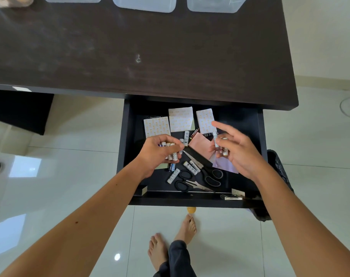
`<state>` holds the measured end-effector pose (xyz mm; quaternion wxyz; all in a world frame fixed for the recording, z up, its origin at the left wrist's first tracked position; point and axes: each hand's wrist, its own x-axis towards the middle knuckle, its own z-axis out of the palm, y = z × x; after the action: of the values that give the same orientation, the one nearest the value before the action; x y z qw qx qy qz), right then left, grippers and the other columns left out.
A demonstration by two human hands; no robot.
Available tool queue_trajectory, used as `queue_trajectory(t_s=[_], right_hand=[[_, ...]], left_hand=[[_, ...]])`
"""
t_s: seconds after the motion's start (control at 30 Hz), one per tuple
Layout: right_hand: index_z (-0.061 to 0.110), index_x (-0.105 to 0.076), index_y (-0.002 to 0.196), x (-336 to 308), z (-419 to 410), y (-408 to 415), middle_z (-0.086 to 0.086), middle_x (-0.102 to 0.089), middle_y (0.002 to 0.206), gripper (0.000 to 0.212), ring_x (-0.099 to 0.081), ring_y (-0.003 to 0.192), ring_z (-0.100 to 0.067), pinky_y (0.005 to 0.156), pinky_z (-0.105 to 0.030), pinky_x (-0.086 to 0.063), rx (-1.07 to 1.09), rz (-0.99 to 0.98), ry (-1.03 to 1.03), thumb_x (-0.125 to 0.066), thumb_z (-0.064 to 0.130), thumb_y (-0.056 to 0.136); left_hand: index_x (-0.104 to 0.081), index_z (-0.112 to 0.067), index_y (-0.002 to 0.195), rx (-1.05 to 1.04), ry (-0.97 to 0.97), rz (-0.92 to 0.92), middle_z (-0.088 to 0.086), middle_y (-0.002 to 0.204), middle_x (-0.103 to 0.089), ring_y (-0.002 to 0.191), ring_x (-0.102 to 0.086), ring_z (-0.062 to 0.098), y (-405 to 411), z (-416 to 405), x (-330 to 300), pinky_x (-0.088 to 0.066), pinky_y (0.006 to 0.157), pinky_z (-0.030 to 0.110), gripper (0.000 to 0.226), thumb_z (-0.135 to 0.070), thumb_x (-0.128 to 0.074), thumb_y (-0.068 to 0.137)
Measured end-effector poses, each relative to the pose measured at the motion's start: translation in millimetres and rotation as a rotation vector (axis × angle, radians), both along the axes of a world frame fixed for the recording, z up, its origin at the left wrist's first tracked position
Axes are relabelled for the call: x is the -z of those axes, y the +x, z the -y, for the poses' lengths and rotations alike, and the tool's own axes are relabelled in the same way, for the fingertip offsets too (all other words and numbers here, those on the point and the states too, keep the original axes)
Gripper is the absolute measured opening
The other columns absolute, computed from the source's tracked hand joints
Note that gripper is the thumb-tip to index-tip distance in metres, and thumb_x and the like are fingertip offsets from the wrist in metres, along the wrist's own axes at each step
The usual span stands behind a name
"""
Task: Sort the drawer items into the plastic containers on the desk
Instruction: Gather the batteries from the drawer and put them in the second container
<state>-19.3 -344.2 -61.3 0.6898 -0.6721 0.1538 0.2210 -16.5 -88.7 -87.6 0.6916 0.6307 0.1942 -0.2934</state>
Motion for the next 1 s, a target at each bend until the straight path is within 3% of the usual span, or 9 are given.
queue_trajectory(t_s=[0.17,0.27,0.4,0.57,0.7,0.83,1.0], right_hand=[[0.012,-0.076,0.104,5.6,7.5,9.3,-0.012,-0.076,0.095,0.007,-0.077,0.085,-0.026,0.061,-0.026,-0.057,0.041,0.004,-0.266,-0.072,0.015,0.099],[0.020,-0.078,0.105,15.5,7.9,14.6,0.004,-0.076,0.097,0.009,-0.073,0.076,-0.008,0.062,-0.013,-0.051,-0.073,0.157,-0.562,-0.071,0.018,0.100],[0.022,-0.082,0.111,26.4,6.4,20.5,0.006,-0.073,0.106,0.019,-0.064,0.092,-0.002,0.073,0.001,-0.044,-0.155,0.261,-0.702,-0.075,0.012,0.097],[0.020,-0.083,0.104,29.0,3.4,26.4,0.004,-0.067,0.097,0.020,-0.063,0.090,-0.010,0.073,-0.001,-0.043,-0.175,0.310,-0.768,-0.082,0.006,0.089],[0.019,-0.083,0.097,29.0,3.8,27.3,0.000,-0.066,0.095,0.017,-0.064,0.089,-0.017,0.078,-0.021,-0.049,-0.242,0.335,-0.807,-0.086,0.007,0.085],[0.015,-0.083,0.105,31.3,4.3,28.7,0.001,-0.059,0.095,0.022,-0.059,0.087,-0.017,0.070,-0.010,-0.039,-0.277,0.354,-0.855,-0.086,0.007,0.085],[0.015,-0.080,0.099,30.0,4.2,30.9,0.000,-0.063,0.099,0.011,-0.063,0.093,-0.019,0.077,-0.026,-0.044,-0.247,0.299,-0.827,-0.084,0.013,0.089]], left_hand=[[-0.080,-0.009,0.093,-0.003,0.080,0.013,0.014,0.098,-0.080,0.066,-0.073,0.017,2.2,3.4,-0.8,-0.067,0.068,0.034,0.014,-0.013,-0.088,0.083],[-0.081,-0.009,0.096,0.028,0.181,0.046,0.014,0.100,-0.081,0.060,-0.070,0.016,4.9,5.1,1.3,-0.067,0.067,0.036,0.019,-0.014,-0.091,0.080],[-0.080,-0.015,0.102,0.038,0.280,0.057,0.012,0.100,-0.079,0.058,-0.070,0.018,8.6,9.1,5.1,-0.064,0.062,0.033,0.030,-0.013,-0.094,0.076],[-0.076,-0.012,0.105,0.046,0.361,0.065,0.006,0.101,-0.073,0.058,-0.073,0.018,8.8,13.6,2.2,-0.066,0.060,0.034,0.035,-0.006,-0.094,0.075],[-0.077,-0.007,0.104,0.060,0.412,0.057,0.012,0.089,-0.075,0.057,-0.073,0.019,13.4,16.0,0.7,-0.067,0.059,0.035,0.036,-0.008,-0.095,0.074],[-0.079,-0.007,0.095,0.068,0.484,0.071,0.014,0.089,-0.076,0.058,-0.074,0.021,16.5,20.6,2.8,-0.067,0.058,0.035,0.030,-0.011,-0.097,0.072],[-0.079,-0.006,0.087,0.096,0.542,0.074,0.013,0.084,-0.077,0.058,-0.076,0.021,19.0,23.1,5.4,-0.067,0.058,0.038,0.030,-0.015,-0.100,0.068]])
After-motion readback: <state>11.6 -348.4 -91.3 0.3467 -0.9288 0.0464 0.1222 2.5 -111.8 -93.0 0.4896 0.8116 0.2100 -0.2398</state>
